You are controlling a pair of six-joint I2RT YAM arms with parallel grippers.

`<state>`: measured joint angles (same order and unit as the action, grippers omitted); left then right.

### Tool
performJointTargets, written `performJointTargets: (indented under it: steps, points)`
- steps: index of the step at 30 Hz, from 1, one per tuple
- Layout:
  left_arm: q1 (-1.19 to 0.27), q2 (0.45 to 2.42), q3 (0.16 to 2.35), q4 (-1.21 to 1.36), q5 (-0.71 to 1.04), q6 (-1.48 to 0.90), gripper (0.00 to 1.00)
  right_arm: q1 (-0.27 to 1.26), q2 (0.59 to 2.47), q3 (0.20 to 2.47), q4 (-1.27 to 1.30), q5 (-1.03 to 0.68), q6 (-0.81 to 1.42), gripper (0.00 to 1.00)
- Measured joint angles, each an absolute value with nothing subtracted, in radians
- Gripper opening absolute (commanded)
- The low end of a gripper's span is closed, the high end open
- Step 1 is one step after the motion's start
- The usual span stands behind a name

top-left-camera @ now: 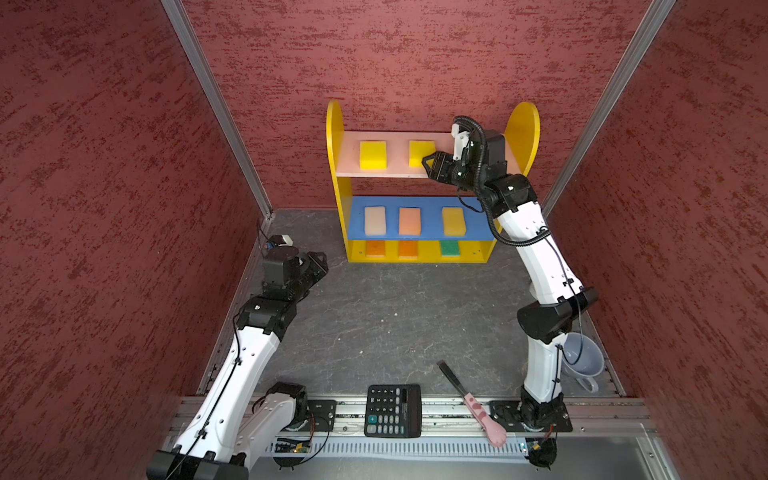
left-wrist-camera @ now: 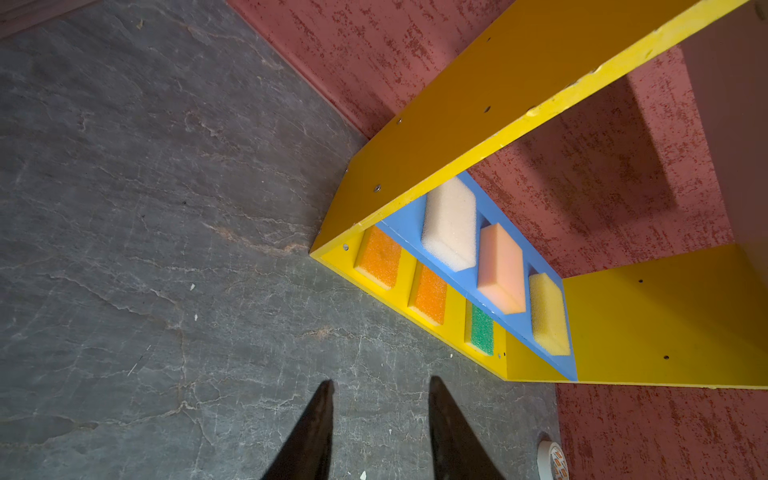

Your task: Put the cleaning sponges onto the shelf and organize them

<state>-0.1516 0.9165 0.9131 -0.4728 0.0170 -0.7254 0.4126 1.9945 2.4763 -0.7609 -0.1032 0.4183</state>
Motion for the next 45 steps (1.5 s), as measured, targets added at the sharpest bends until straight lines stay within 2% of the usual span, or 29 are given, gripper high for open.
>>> performJointTargets:
  steps: [2, 4, 5, 7, 15, 21, 24, 28, 34, 45]
  points:
    - [-0.152, 0.916, 0.935, -0.478, 0.013, -0.71, 0.54, 0.413, 1.957, 2.439, -0.759, -0.089, 0.409, 0.66]
    - [-0.151, 0.915, 0.959, -0.48, 0.005, -0.69, 0.68, 0.413, 1.891, 2.365, -0.751, -0.076, 0.402, 0.78]
    - [-0.15, 0.913, 0.971, -0.479, -0.001, -0.68, 0.77, 0.413, 1.84, 2.304, -0.74, -0.068, 0.4, 0.96]
    - [-0.146, 0.902, 0.986, -0.48, -0.012, -0.659, 1.0, 0.413, 1.731, 2.167, -0.699, -0.054, 0.381, 0.99]
    - [-0.122, 0.802, 0.994, -0.465, -0.117, -0.618, 1.0, 0.412, 1.176, 1.438, -0.359, 0.091, 0.373, 0.99]
    - [-0.118, 0.706, 0.875, -0.386, -0.221, -0.611, 0.99, 0.411, 0.958, 1.048, -0.22, 0.334, 0.345, 0.99]
    - [-0.118, 0.671, 0.799, -0.332, -0.273, -0.607, 1.0, 0.409, 0.93, 0.898, -0.184, 0.498, 0.329, 0.99]
    - [-0.117, 0.643, 0.663, -0.197, -0.317, -0.54, 0.99, 0.4, 0.93, 0.723, -0.113, 0.593, 0.286, 0.99]
    - [-0.117, 0.694, 0.486, -0.041, -0.265, -0.301, 0.99, 0.348, 0.984, 0.521, 0.073, 0.606, 0.226, 0.99]
    - [-0.116, 0.91, 0.339, 0.234, -0.229, -0.139, 0.99, 0.278, 1.159, 0.453, 0.326, 0.564, 0.175, 0.99]
